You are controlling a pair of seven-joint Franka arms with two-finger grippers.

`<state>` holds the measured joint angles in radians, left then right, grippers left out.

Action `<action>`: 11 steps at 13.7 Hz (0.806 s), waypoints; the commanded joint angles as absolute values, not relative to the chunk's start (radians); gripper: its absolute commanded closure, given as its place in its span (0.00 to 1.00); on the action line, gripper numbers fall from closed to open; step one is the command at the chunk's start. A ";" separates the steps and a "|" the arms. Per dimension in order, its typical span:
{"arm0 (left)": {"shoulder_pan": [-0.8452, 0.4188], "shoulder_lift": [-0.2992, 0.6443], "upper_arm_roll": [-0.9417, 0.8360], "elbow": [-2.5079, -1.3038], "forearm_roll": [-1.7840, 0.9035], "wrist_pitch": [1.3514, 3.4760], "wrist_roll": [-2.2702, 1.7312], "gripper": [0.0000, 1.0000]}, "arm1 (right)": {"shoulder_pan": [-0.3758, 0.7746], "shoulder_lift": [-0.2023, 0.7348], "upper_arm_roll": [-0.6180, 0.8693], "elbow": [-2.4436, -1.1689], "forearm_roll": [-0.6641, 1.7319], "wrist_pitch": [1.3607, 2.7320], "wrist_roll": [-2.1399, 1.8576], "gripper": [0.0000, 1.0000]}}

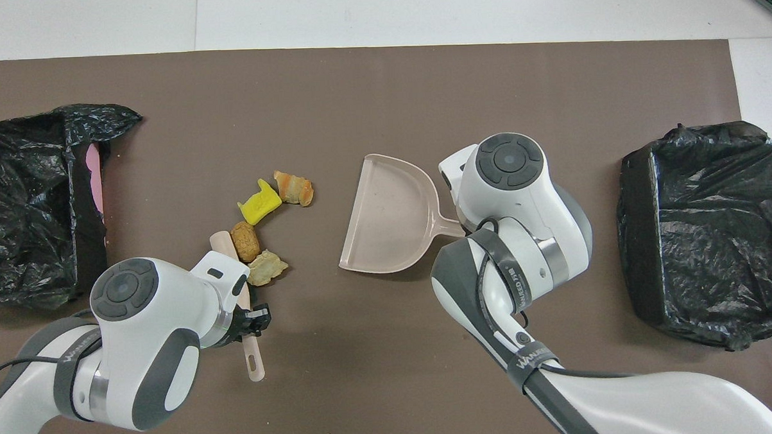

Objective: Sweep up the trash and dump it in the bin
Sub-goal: 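Sweep the chunks toward the dustpan with the left gripper's brush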

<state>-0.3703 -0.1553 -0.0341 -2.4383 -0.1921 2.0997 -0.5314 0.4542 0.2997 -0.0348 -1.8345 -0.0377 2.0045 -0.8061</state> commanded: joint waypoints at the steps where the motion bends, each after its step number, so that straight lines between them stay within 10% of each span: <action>1: -0.374 -0.143 -0.032 -2.427 -0.218 2.114 -0.485 1.00 | 0.460 0.298 -0.029 -1.835 -0.041 2.025 -0.827 1.00; 11: -0.538 -0.147 -0.035 -2.411 -0.218 2.112 -0.488 1.00 | 0.488 0.295 -0.029 -1.844 -0.035 2.031 -0.796 1.00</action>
